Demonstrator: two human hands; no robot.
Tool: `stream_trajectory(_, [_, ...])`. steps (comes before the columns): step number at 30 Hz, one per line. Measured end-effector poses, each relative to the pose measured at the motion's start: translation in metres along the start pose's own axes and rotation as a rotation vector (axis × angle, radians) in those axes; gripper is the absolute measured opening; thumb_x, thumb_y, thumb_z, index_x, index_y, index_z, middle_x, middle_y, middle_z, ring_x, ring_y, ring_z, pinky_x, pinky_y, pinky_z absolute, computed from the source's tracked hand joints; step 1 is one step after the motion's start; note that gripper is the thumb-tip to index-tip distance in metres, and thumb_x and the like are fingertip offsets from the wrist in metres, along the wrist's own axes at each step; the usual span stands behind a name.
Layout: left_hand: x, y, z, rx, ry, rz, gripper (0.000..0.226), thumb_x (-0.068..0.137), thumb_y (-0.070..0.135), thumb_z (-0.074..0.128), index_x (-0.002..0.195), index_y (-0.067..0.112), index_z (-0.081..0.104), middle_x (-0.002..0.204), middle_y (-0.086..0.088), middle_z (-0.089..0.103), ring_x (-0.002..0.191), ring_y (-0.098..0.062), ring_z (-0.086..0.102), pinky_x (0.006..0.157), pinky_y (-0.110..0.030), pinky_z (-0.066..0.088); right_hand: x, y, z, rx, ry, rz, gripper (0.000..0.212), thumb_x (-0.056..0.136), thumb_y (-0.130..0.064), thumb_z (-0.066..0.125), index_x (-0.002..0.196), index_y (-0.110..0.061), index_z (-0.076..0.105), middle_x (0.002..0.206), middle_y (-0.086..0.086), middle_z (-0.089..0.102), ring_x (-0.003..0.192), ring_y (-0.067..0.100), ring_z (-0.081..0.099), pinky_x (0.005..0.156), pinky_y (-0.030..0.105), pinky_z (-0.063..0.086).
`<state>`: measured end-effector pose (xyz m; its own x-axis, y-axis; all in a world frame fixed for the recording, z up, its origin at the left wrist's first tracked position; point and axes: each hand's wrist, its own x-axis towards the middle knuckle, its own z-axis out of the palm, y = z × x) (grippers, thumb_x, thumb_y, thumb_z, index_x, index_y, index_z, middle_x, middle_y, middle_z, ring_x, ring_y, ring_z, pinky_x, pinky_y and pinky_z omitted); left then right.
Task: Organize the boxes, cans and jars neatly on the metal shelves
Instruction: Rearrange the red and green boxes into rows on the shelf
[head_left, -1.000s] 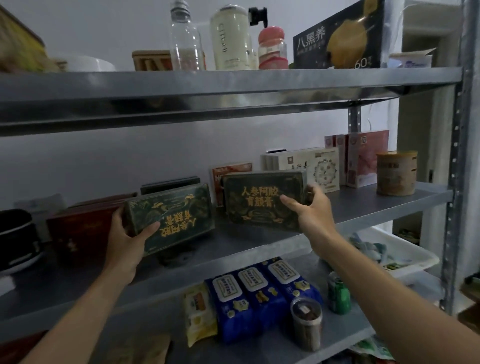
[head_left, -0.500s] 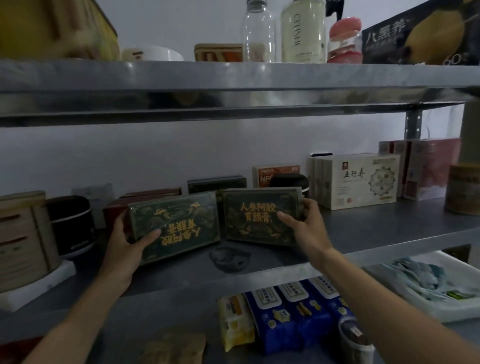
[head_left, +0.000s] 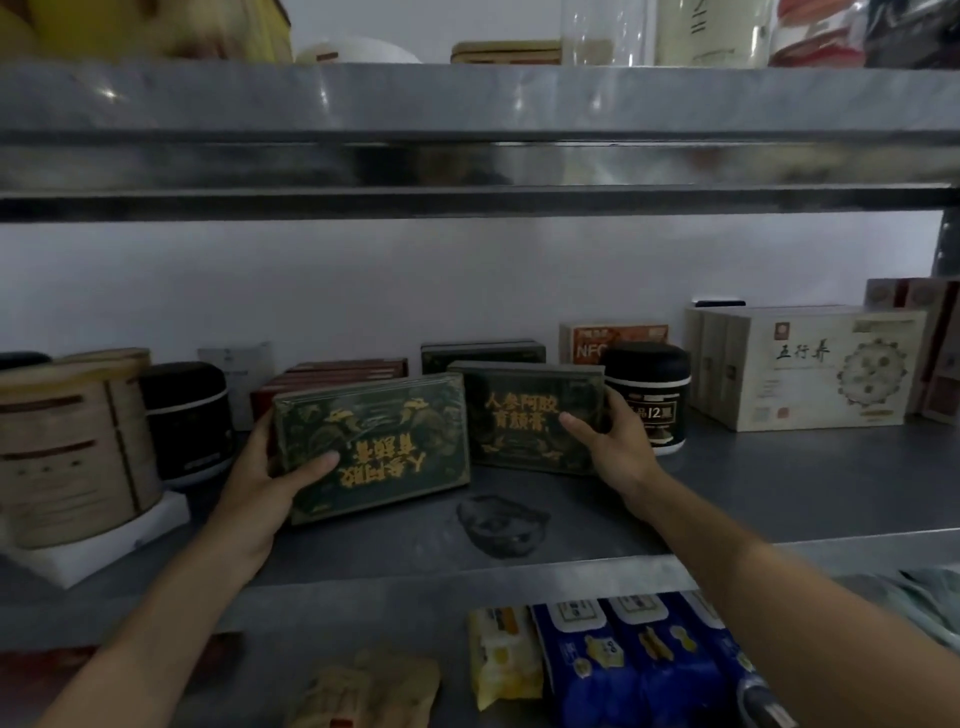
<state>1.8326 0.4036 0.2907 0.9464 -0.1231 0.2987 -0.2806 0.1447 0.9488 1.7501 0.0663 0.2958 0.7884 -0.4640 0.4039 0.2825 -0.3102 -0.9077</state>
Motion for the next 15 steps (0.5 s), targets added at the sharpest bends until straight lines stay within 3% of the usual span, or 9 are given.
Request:
stream_trajectory(6, [-0.004,0.003,0.002,-0.024,-0.037,0.014,0.095,0.062,0.021,0.076,0.146,0.033,0.036,0.134,0.006,0.054,0.12,-0.017,0.052,0.096,-0.035,0.044,0.019,0.005,0.017,-0.032,-0.039,0.029,0.066,0.091,-0.022,0.066,0.142,-0.013,0.025,0.137,0.009,0.05,0.123,0.025,0.051,0.106,0.044,0.043])
stream_trajectory(15, [-0.004,0.002,0.002,-0.023,-0.029,0.03,0.096,0.059,0.023,0.078,0.145,0.034,0.038,0.131,0.006,0.057,0.114,-0.012,0.057,0.087,-0.029,0.047,0.039,0.008,0.041,-0.154,-0.075,0.008,0.077,0.08,-0.011,0.078,0.142,-0.012,0.032,0.136,0.008,0.051,0.126,0.026,0.049,0.103,0.034,0.041])
